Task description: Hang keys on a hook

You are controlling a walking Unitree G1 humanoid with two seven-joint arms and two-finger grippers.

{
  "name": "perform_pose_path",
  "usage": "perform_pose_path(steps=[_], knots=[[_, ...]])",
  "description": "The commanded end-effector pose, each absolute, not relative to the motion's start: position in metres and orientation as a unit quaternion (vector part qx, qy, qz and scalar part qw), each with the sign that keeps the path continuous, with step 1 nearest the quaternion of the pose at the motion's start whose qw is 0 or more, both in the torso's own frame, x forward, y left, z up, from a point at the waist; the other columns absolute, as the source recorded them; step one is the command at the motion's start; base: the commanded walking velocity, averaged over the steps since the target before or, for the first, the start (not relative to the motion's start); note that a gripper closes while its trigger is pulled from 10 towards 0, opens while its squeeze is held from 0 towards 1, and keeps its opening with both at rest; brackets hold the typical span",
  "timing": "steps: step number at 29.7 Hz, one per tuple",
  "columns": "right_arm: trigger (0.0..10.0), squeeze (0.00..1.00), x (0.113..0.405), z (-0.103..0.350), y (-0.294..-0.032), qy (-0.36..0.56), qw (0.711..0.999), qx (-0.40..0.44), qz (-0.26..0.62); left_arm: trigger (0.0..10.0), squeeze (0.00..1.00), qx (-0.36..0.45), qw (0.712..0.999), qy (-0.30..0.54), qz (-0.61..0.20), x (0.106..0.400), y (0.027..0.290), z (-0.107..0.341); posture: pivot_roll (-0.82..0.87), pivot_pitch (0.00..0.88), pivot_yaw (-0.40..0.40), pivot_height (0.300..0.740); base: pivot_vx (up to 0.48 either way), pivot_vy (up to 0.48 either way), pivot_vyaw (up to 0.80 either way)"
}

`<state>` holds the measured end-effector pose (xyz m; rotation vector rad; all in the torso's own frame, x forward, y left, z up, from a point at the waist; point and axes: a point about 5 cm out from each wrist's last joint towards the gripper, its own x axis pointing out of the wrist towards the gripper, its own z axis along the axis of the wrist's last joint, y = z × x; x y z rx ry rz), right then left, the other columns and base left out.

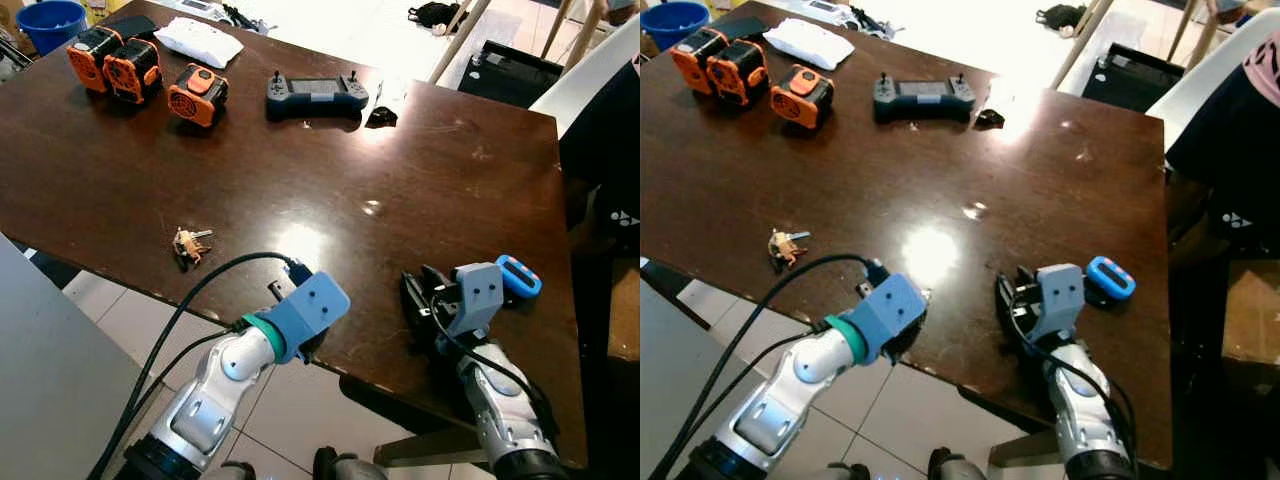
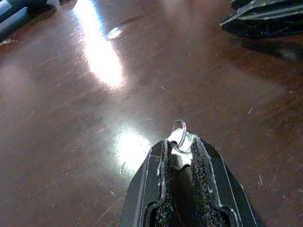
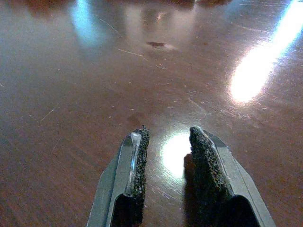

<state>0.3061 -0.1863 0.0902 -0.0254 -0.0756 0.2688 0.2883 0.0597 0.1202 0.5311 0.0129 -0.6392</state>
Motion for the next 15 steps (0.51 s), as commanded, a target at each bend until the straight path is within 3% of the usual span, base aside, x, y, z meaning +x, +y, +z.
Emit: perform_pose_path(steps=[1, 15], knots=[[10.0, 0.00, 0.297, 0.070, -0.187, 0.007, 0.991, -0.010, 0.135, 10.0, 0.00, 0.264, 0.910, 0.019, -0.318, 0.283, 0.057, 0.109, -0.04, 0.170, -0.016, 0.740, 0.000, 0.000, 0.00], [10.0, 0.00, 0.297, 0.069, -0.185, 0.010, 0.990, -0.010, 0.138, 10.0, 0.00, 0.242, 0.931, 0.020, -0.274, 0.293, 0.051, 0.110, -0.04, 0.177, -0.020, 0.740, 0.000, 0.000, 0.00]])
